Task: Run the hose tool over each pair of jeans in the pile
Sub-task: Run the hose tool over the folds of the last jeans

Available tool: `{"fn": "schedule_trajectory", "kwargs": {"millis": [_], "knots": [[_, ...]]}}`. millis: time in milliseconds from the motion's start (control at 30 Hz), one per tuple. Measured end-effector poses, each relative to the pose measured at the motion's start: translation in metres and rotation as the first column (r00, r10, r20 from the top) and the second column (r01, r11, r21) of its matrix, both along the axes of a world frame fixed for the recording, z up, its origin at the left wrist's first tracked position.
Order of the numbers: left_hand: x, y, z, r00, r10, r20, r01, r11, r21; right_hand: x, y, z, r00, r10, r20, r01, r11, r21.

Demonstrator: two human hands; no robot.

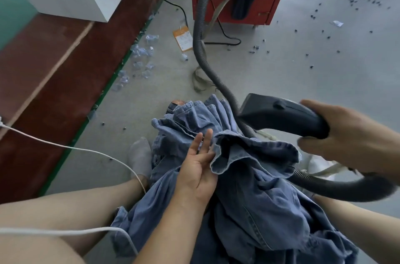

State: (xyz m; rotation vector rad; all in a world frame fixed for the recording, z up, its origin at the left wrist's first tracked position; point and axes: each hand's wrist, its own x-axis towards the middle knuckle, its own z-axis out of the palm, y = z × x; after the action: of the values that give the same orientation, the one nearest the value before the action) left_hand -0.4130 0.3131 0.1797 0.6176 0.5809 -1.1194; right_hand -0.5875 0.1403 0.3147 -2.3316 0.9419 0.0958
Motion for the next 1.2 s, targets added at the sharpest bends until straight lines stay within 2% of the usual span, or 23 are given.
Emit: {"fn": "schedule_trajectory", "kwargs": {"millis": [100,200,267,333,400,433,533,600,667,700,733,767,800,867,967,1067,1167,1200], "knots": [[-0.002,-0.005,0.006,1.000,0.015,-0.007,-0.016,1.000,-0.024,-0.007,0.006,0.012,0.987,0.108,-0.122,-0.110,0.994,-0.005],[-0.012,-0.009,0.010,0.998,-0.036,-0.041,0.033,0.997,-0.077,0.003,0.028,0.005,0.942,0.268,-0.201,-0.255,0.963,0.086],[-0.023,-0.006,0.012,0.991,-0.133,-0.012,0.131,0.986,-0.105,0.012,0.038,0.000,0.951,0.273,-0.146,-0.269,0.962,0.051],[-0.032,0.001,0.008,0.979,-0.198,0.051,0.201,0.977,-0.068,0.014,0.035,0.001,0.991,0.136,-0.008,-0.136,0.991,0.003],[-0.032,0.005,0.005,0.949,-0.279,0.146,0.275,0.960,0.047,0.006,0.019,0.006,0.997,-0.003,0.078,0.007,0.999,-0.045],[-0.030,0.005,0.004,0.913,-0.344,0.218,0.322,0.938,0.131,0.001,0.011,0.009,0.996,-0.050,0.072,0.054,0.997,-0.054],[-0.021,0.000,0.010,0.703,-0.565,0.432,0.379,0.812,0.444,0.000,0.000,0.008,0.996,-0.066,-0.057,0.062,0.995,-0.072],[-0.016,-0.007,0.004,0.567,-0.626,0.536,0.224,0.743,0.631,0.012,0.007,-0.006,0.991,-0.003,-0.135,-0.005,0.998,-0.059],[0.000,-0.012,-0.006,0.479,-0.653,0.586,-0.107,0.619,0.778,0.028,0.018,-0.026,0.983,0.054,-0.178,-0.056,0.998,-0.007],[0.013,-0.012,-0.015,0.471,-0.667,0.577,-0.233,0.536,0.811,0.034,0.024,-0.034,0.977,0.081,-0.197,-0.078,0.997,0.022],[0.028,-0.012,-0.023,0.523,-0.664,0.535,-0.274,0.463,0.843,0.039,0.029,-0.041,0.970,0.113,-0.213,-0.104,0.993,0.053],[0.043,-0.011,-0.031,0.615,-0.643,0.457,-0.212,0.423,0.881,0.042,0.033,-0.046,0.962,0.149,-0.227,-0.133,0.988,0.084],[0.056,-0.009,-0.038,0.691,-0.613,0.383,-0.111,0.433,0.894,0.044,0.036,-0.051,0.953,0.184,-0.242,-0.162,0.981,0.111],[0.076,-0.008,-0.049,0.819,-0.495,0.290,0.039,0.552,0.833,0.046,0.037,-0.053,0.939,0.222,-0.264,-0.191,0.972,0.139],[0.082,-0.004,-0.055,0.944,-0.244,0.223,0.052,0.777,0.628,0.046,0.028,-0.051,0.966,0.150,-0.211,-0.129,0.985,0.112],[0.076,0.012,-0.068,0.993,-0.007,0.115,-0.040,0.916,0.398,0.050,0.017,-0.048,0.981,0.082,-0.175,-0.068,0.994,0.083],[0.066,0.028,-0.063,0.990,0.136,0.023,-0.138,0.968,0.208,0.055,0.011,-0.045,0.971,0.104,-0.215,-0.086,0.992,0.091],[0.063,0.028,-0.065,0.992,0.107,0.060,-0.119,0.966,0.230,0.057,0.010,-0.045,0.967,0.121,-0.226,-0.101,0.990,0.095]]}}
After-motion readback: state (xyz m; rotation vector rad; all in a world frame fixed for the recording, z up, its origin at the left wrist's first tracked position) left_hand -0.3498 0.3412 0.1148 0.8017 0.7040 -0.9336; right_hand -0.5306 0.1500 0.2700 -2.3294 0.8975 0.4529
